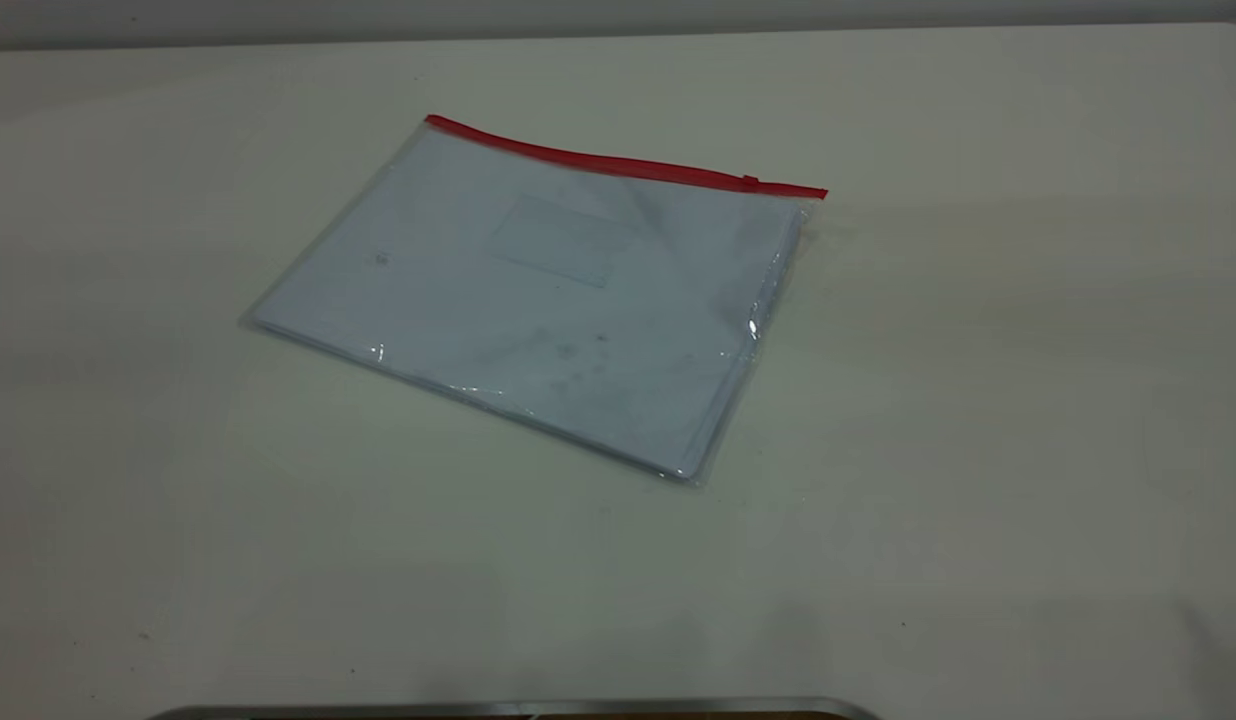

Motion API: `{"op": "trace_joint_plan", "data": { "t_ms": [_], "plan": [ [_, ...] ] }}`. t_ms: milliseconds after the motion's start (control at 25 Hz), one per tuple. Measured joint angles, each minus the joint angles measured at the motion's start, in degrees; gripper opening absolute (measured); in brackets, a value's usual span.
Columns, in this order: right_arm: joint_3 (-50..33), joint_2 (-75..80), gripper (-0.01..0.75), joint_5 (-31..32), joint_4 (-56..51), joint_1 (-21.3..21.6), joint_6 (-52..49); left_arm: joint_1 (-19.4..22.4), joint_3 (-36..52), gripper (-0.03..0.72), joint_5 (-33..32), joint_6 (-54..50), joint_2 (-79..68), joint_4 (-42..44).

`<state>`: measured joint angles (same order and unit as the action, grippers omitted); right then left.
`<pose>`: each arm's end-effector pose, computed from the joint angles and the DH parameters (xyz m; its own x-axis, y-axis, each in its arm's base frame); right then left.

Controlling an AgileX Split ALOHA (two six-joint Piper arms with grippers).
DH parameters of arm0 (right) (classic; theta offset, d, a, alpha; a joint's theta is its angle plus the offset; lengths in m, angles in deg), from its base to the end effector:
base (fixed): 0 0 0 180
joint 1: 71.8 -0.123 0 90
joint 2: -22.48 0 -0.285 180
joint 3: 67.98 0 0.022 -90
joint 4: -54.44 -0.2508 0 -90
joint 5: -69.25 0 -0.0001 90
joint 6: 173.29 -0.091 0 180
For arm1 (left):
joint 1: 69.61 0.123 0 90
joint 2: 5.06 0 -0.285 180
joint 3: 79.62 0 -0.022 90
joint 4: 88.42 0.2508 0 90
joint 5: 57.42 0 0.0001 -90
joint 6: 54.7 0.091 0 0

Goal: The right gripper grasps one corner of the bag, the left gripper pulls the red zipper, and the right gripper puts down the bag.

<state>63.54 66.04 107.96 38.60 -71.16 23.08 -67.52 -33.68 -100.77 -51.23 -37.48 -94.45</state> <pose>0.1140 0.0143 0.2751 -0.6287 -0.0598 -0.7753 -0.1634 0.9849 0.0566 0.0781 -0.0037 0.3004 -0.5232 -0.0352 -0.8515 0.0166 0.9985 -0.0514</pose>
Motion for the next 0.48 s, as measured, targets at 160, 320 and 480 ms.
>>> {"op": "trace_joint_plan", "data": {
  "t_ms": [160,320,480],
  "plan": [
    [0.00,15.70,0.553,-7.55,-10.98,0.00,10.30,0.00,-2.06,0.505,9.86,3.27,-13.57,-1.23],
    [0.63,31.79,0.553,-11.23,-26.80,0.00,25.69,0.00,-4.86,0.552,16.36,6.47,-26.43,-4.26],
    [4.70,46.85,0.553,-13.63,-44.77,0.00,42.91,0.00,-8.25,0.561,20.63,11.20,-38.98,-8.37]
  ]
}}
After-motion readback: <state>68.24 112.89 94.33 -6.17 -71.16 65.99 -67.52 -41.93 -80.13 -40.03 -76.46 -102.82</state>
